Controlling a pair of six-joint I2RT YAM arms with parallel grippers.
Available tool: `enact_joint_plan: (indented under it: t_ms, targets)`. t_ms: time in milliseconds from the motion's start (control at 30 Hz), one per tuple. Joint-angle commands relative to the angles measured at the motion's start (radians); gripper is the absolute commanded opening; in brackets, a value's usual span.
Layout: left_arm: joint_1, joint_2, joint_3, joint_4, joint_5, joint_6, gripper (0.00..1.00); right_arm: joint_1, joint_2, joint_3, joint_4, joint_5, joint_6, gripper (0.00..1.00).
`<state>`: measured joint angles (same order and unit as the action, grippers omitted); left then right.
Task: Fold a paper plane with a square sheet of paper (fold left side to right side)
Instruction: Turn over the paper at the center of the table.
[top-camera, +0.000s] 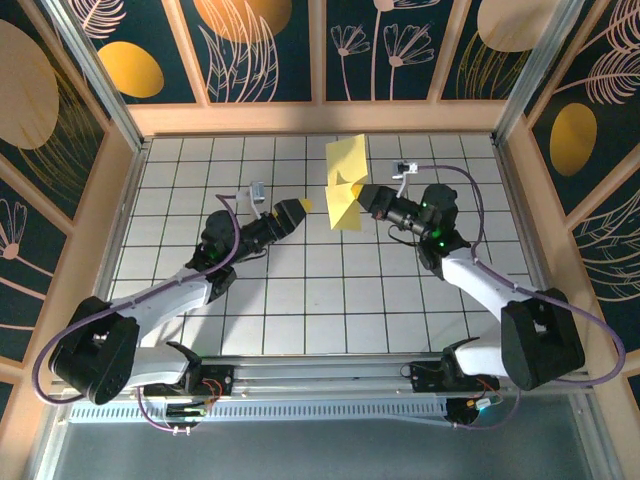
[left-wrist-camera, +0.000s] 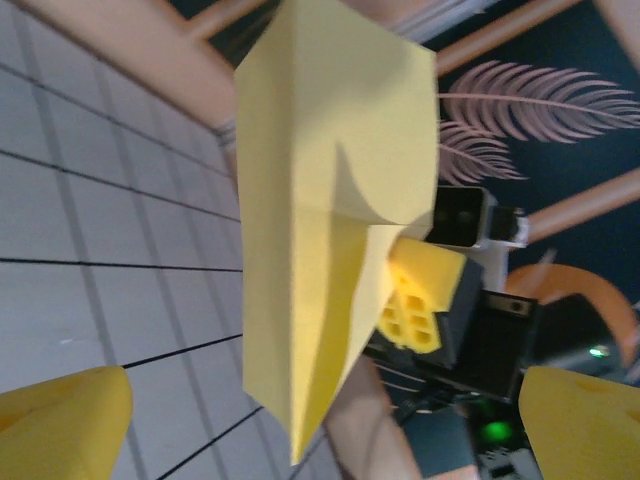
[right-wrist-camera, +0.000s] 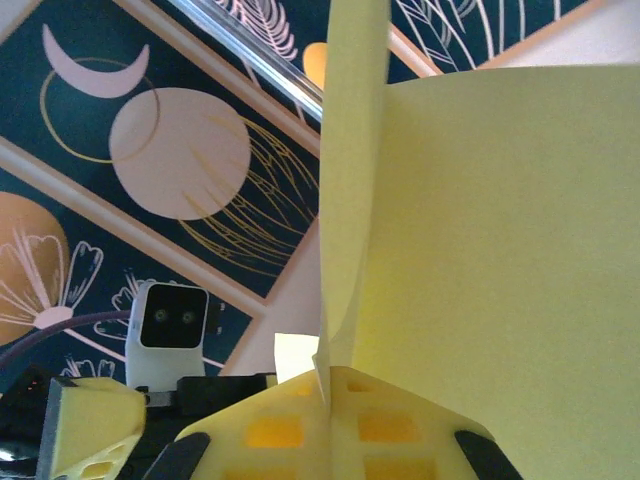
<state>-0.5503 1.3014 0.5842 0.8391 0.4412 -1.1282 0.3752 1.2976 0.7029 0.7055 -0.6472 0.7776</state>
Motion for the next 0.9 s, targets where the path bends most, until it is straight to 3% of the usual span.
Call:
enact_joint_plan:
  t_ms: [0,233,767,867]
  targets:
    - [-0.023,0.057,0.046,0.244,0.128,-0.097,0.98,0.019,-0.020,0.048,0.007,-0.039,0.053,0.00]
    - [-0.083,0.166,0.141,0.255,0.160,-0.091,0.91,0.067,-0.010,0.060,0.042,-0.028,0.101,0.00]
    - [-0.087,0.156,0.149,0.128,0.087,-0.042,0.38,0.070,-0.014,0.031,0.052,-0.022,0.106,0.00]
    - [-0.087,0.152,0.147,0.112,0.082,-0.034,0.27,0.067,-0.023,0.027,0.037,-0.019,0.097,0.07]
